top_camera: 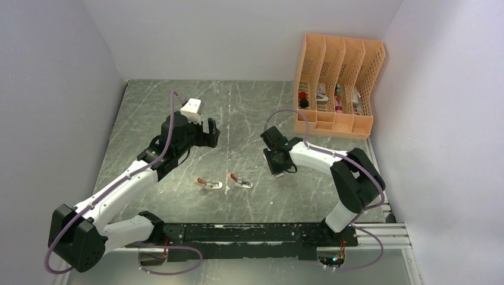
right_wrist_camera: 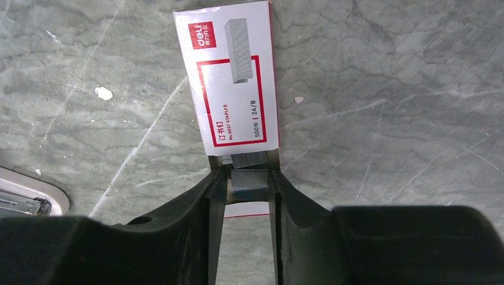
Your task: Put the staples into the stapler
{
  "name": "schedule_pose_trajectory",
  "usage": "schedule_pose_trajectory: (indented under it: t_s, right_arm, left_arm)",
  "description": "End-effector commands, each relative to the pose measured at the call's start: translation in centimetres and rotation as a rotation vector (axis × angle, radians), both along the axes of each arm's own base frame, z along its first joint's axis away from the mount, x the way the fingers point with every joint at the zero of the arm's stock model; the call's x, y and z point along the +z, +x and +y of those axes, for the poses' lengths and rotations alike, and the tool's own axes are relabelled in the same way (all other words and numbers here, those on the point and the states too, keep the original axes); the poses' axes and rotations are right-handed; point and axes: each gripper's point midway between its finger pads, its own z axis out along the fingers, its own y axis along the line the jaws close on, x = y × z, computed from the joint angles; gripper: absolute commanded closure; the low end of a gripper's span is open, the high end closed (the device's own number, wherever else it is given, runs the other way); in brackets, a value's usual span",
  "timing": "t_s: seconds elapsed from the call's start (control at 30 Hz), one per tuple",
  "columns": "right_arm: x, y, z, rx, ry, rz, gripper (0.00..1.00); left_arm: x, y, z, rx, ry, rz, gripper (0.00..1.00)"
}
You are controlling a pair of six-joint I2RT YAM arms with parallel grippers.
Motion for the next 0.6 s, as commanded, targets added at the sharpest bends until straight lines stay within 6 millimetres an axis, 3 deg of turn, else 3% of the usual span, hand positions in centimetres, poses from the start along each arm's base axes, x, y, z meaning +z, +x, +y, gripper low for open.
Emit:
schedule_pose_trajectory:
  t_s: [0.0, 0.27, 0.57]
  right_arm:
    - [-0.4, -0.1, 0.1, -0.003, -0.004, 0.004, 0.65]
    - [0.3, 0.1, 0.1, -0.007, -0.002, -0.013, 0.68]
    - [2.5, 0.8, 0.2, -0.011, 0.000, -0.047, 0.69]
  left_arm:
    - [0.7, 0.2, 0.3, 0.006, -0.001, -0.012, 0.03]
    - [0.7, 0.2, 0.2, 0.004, -0.002, -0.012, 0.03]
    - [0.8, 0.2, 0.2, 0.003, -0.002, -0.012, 0.03]
